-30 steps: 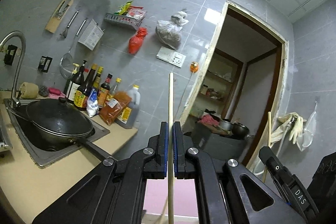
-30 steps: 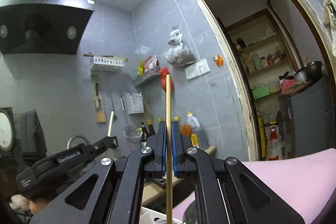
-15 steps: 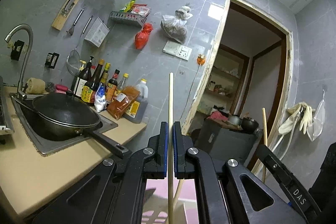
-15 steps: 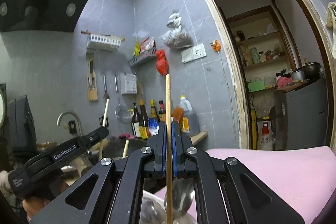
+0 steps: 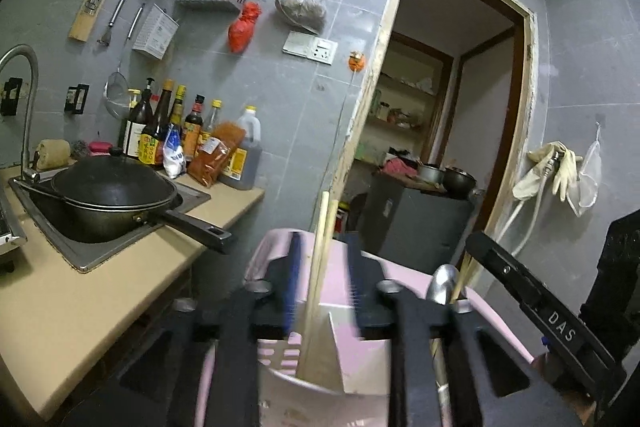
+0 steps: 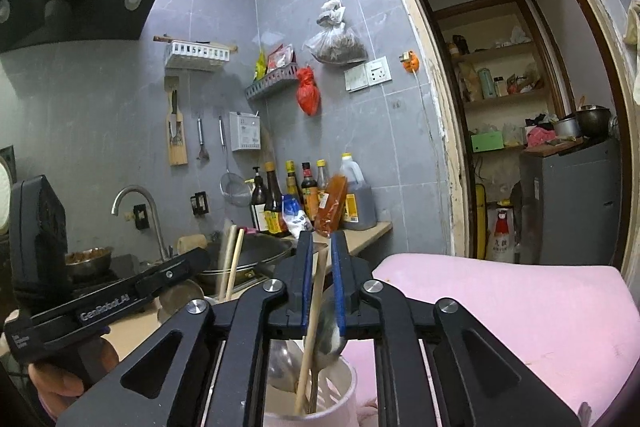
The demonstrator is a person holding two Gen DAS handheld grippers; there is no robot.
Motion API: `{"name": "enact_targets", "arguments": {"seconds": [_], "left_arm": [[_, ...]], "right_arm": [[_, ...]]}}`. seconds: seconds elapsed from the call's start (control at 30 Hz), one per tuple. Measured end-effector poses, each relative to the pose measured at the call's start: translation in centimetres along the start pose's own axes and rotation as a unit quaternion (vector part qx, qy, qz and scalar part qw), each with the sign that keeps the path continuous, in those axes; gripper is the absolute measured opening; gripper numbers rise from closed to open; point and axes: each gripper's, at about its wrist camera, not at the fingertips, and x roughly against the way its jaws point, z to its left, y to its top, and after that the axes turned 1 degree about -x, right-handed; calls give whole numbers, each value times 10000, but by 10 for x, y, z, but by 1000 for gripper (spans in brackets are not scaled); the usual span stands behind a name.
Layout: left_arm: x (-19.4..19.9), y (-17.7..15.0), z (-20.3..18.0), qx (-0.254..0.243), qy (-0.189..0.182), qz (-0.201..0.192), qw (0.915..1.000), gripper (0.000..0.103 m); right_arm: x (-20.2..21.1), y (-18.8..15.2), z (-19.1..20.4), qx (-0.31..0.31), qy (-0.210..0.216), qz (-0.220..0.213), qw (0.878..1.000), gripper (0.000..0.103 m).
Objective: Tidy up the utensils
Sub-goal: 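Open both grippers over the caddy and withdraw them to the table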
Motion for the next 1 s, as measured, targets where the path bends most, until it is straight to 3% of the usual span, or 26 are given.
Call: {"name": "enact_targets", "arguments": {"seconds": [0.13,0.33,0.53,0.57,0.63,0.7,0.8,0.87,1.0], "left_arm": [[8,5,-5,46,-34,99,9999,31],[16,11,-27,-119,91,319,9994,46],[26,6,-57,-370,127,332,9987,66],[27,5,-61,-393,115,344,9986,71],[28,2,-70,-413,10,403,9983,79],[29,-2,-79,-406,-222,514,9976,85],[31,-10,-94,-535,-391,616,9959,88],[30,-17,-106,-696,-481,678,9941,89],[25,-35,-131,-953,-682,906,9890,89]], "right_arm": [[10,10,-1,-21,-36,-43,10000,25],[36,22,-8,47,-271,-21,9996,30],[73,28,-25,90,-625,-3,9980,55],[81,28,-29,130,-769,17,9970,64],[95,28,-37,153,-991,64,9949,78],[108,28,-45,149,-1154,85,9932,82],[125,29,-61,183,-1407,227,9896,90],[137,27,-71,189,-1546,299,9874,101],[155,19,-88,239,-1773,456,9828,103]]}}
